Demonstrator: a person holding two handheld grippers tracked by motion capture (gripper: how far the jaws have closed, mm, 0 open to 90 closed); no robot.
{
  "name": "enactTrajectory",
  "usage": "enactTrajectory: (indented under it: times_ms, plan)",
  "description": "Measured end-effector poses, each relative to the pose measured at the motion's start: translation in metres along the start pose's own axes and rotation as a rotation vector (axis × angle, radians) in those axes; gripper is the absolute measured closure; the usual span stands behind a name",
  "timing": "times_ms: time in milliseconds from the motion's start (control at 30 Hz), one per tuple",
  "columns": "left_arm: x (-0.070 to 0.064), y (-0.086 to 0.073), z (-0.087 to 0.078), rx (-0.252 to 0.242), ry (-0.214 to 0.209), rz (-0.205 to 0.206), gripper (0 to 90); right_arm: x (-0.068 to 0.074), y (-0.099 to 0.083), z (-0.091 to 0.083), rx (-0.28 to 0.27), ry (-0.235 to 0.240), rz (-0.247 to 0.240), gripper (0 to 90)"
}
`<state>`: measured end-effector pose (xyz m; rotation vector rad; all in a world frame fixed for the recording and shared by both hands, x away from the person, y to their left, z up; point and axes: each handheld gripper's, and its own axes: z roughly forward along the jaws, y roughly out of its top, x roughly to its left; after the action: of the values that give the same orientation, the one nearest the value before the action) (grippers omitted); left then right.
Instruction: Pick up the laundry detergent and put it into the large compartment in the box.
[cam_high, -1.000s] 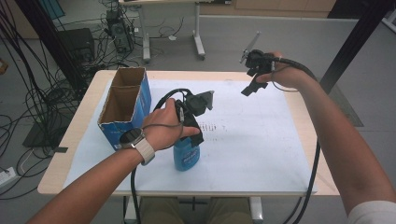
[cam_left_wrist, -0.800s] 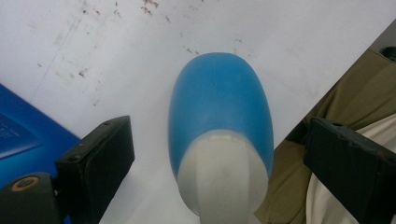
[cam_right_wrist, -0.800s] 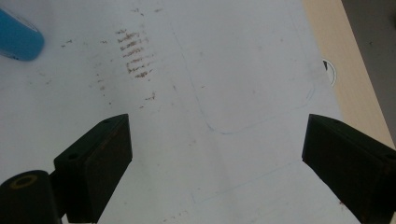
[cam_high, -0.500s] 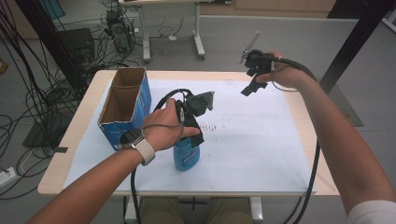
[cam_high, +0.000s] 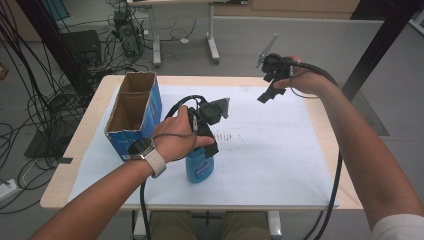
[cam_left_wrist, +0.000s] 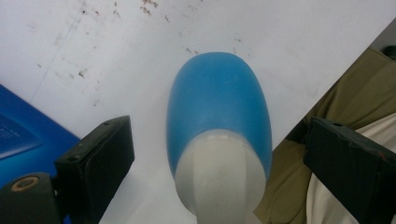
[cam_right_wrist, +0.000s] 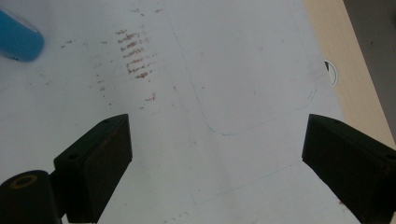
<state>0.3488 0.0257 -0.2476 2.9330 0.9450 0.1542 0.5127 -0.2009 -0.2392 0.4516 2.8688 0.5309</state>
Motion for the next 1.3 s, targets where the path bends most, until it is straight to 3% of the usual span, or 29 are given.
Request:
enactTrajectory:
  times_ms: [1300]
  plan:
    - [0.0014, -0.0014, 0.001, -0.004, -0.003, -0.005, 8.4, -0.0001, 0.0002, 0.0017, 0.001, 0.001, 0.007, 8.3]
